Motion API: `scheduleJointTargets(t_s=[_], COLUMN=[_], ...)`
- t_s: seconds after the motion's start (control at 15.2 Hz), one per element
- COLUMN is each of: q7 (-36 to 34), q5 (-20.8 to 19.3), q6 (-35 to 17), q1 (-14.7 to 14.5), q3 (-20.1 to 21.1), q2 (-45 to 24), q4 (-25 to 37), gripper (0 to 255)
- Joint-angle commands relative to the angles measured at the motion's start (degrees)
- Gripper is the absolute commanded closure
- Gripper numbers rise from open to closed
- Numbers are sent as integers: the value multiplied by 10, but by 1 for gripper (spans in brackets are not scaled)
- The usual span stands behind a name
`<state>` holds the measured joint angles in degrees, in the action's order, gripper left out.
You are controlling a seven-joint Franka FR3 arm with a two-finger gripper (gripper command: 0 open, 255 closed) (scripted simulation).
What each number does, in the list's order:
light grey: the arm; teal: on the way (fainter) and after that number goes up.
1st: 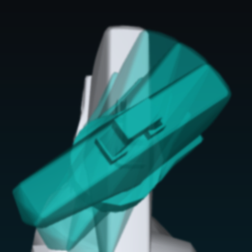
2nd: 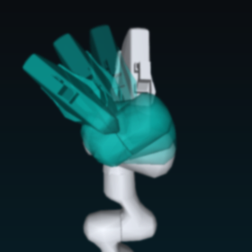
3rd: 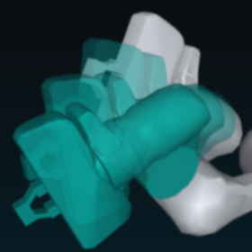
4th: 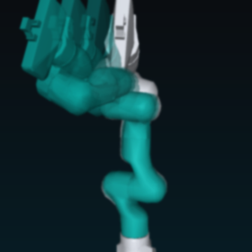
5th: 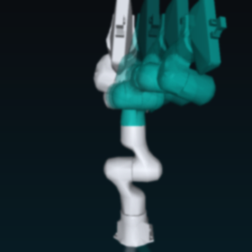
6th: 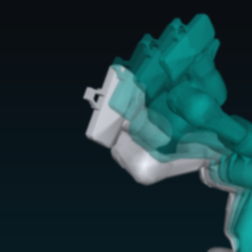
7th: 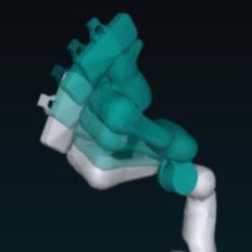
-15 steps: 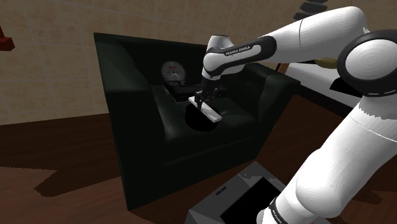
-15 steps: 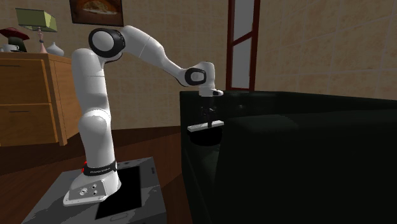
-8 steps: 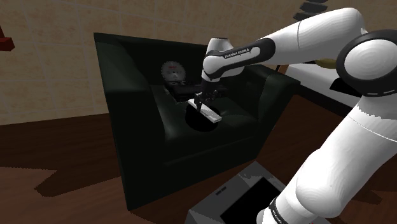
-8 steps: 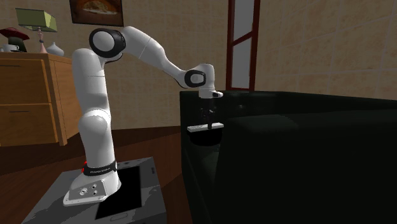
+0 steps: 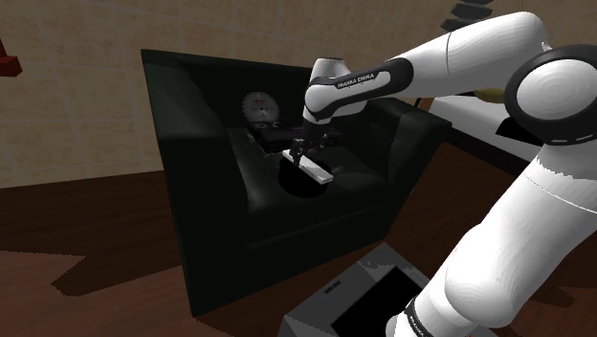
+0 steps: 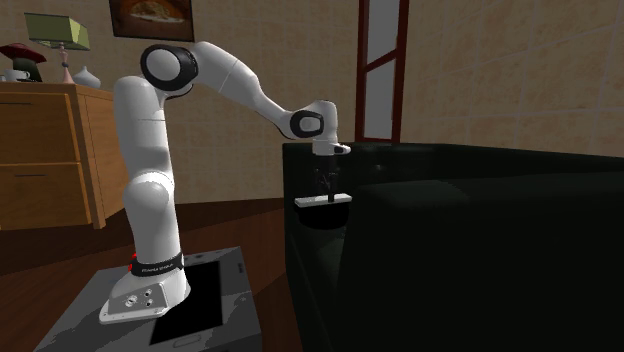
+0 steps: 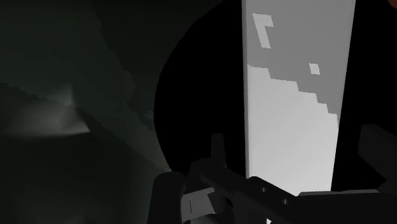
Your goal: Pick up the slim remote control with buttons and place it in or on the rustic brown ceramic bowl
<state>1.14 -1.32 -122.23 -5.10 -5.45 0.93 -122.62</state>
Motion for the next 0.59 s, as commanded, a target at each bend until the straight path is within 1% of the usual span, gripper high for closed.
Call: scheduleJointTargets(t_s=[0.0,0.2,0.53], q7=[-1,-2,-2], q5=[-1,-2,-2], q6=[19,71,71], q1=[0,-1,-1], q3=[0,1,1], q2=[8,25,25], q4=[11,46,46], gripper=[0,0,0])
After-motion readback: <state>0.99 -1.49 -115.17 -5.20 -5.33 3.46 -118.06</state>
